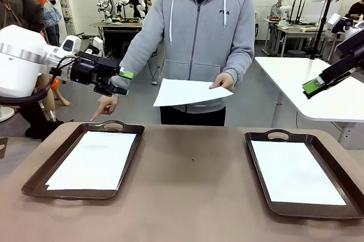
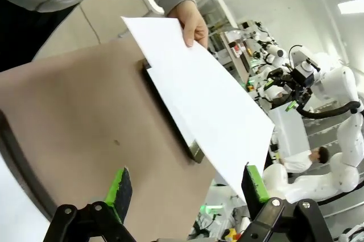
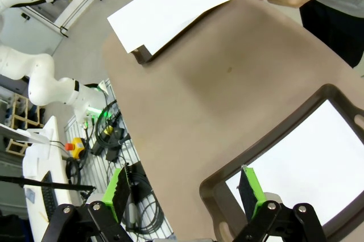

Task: Sort the A4 documents.
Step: Receive the A4 Paper.

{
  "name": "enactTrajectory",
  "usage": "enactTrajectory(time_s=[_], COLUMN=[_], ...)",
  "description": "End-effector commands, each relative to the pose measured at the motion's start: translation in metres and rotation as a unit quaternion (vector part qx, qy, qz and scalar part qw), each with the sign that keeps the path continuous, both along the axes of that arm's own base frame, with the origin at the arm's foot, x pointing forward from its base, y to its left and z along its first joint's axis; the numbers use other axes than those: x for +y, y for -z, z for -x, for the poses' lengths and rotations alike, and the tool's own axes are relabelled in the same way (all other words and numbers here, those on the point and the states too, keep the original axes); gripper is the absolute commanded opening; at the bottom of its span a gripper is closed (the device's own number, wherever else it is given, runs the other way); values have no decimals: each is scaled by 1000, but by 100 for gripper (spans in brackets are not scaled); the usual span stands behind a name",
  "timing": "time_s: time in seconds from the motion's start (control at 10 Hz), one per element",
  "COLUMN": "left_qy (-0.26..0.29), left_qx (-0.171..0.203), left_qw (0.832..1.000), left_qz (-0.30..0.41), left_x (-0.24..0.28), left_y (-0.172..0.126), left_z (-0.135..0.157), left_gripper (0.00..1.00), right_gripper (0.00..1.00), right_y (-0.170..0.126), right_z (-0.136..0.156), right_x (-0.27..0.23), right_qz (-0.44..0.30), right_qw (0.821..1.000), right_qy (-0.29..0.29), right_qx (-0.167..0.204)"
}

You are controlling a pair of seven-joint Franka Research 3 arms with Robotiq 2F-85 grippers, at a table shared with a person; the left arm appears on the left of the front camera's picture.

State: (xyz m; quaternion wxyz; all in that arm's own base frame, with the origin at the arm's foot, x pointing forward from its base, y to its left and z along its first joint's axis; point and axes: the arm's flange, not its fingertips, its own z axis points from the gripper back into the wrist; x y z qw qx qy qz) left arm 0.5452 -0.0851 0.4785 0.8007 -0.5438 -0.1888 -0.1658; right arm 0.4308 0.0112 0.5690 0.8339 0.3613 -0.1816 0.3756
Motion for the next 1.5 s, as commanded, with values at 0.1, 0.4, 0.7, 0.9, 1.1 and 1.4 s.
enactTrajectory(time_s=[0.1,0.4,0.7,0.9,1.1,1.4], left_qy=[27,42,53,51,58,75], left_qx=[38,87,119,143,170,191], left_qw=[998,993,988,981,973,968], left_qz=[49,60,85,121,145,144], left_x=[-34,-62,-81,-90,-100,-113], left_y=[6,27,38,43,50,63], left_z=[-29,-51,-60,-60,-56,-52], left_gripper=[100,100,100,100,100,100], right_gripper=[100,100,100,100,100,100], right_y=[2,2,2,2,2,2], right_z=[0,0,0,0,0,0], right_x=[1,1,1,1,1,1], right_qz=[-7,-7,-7,-7,-7,-7], right_qw=[1000,1000,1000,1000,1000,1000], right_qy=[0,0,0,0,0,0], right_qx=[-2,-2,-2,-2,-2,-2])
